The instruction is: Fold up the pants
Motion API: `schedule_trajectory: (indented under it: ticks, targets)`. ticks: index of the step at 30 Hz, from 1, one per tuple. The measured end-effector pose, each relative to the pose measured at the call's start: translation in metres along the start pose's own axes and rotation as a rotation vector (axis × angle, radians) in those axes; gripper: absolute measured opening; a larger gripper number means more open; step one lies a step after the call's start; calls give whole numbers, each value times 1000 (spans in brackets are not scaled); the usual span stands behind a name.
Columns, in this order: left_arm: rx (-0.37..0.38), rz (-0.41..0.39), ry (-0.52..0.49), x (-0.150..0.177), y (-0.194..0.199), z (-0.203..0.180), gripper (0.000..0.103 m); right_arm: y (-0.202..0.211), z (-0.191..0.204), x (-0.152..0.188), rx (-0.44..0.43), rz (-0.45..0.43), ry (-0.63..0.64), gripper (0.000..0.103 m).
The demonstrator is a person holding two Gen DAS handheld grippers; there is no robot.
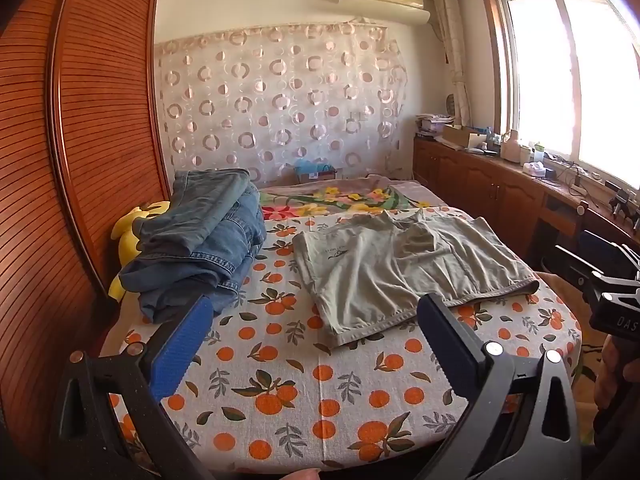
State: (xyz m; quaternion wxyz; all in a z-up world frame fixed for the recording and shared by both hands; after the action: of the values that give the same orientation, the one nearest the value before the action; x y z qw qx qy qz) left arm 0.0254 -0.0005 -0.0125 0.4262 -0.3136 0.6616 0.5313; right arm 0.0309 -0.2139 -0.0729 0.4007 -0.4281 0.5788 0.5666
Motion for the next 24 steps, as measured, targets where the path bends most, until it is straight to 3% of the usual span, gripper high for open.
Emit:
schedule_trajectory:
  ticks: [24]
  targets:
    - [-4,0,3,0,1,4,102,5,0,1,4,-8,7,103]
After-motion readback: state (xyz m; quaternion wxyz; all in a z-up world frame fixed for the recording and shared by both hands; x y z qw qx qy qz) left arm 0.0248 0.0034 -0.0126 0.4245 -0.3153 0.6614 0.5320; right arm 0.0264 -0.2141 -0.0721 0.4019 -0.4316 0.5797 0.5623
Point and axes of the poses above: each gripper's, at about its wrist camera, not at the fingertips, and y roughly against the way its jaws point, z to its left, x to its underside, the point moved 3 cm from there along -y, roughly the way its jaws point, and after that the axes turned 14 degrees about x, right-handed, at the moved point
